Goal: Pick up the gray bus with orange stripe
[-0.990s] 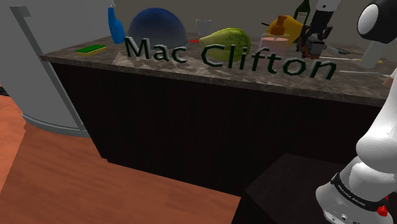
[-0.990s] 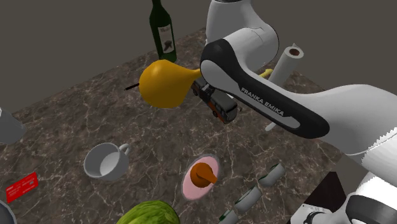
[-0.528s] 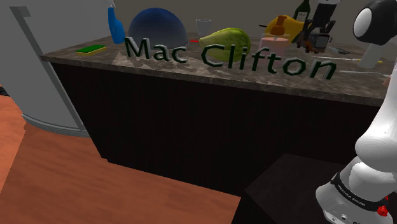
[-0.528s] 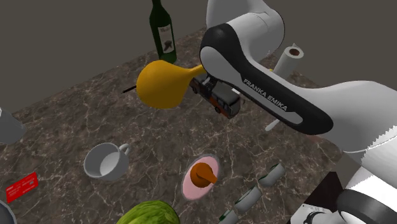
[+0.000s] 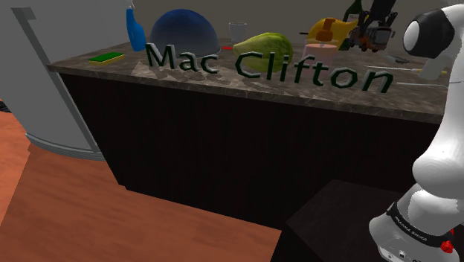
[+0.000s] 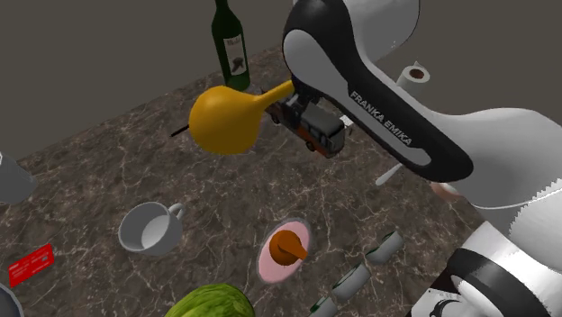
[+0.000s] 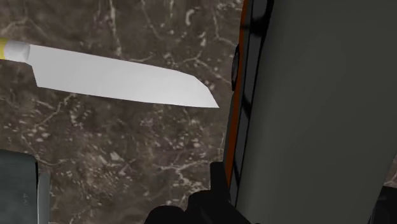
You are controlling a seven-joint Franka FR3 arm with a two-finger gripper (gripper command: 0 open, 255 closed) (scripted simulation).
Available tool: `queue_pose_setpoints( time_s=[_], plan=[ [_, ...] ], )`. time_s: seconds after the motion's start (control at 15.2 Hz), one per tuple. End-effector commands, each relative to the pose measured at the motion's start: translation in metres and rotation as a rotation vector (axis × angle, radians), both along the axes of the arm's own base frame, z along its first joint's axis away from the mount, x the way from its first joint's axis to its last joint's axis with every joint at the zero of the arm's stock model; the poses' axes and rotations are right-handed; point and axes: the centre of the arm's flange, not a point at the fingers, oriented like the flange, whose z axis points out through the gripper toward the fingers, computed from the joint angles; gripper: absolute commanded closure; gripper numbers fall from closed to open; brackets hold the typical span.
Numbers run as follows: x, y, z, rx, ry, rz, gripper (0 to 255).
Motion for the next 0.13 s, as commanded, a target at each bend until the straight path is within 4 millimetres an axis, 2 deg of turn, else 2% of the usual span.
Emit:
queue_pose_setpoints(
  time_s=[0.0,0.07],
  plan=[
    [-0.0006,0.0013,0.0068,-0.001,-0.001,0.001,255],
    [-0.0006,0.0013,0.0067,-0.001,-0.001,0.001,255]
  ],
)
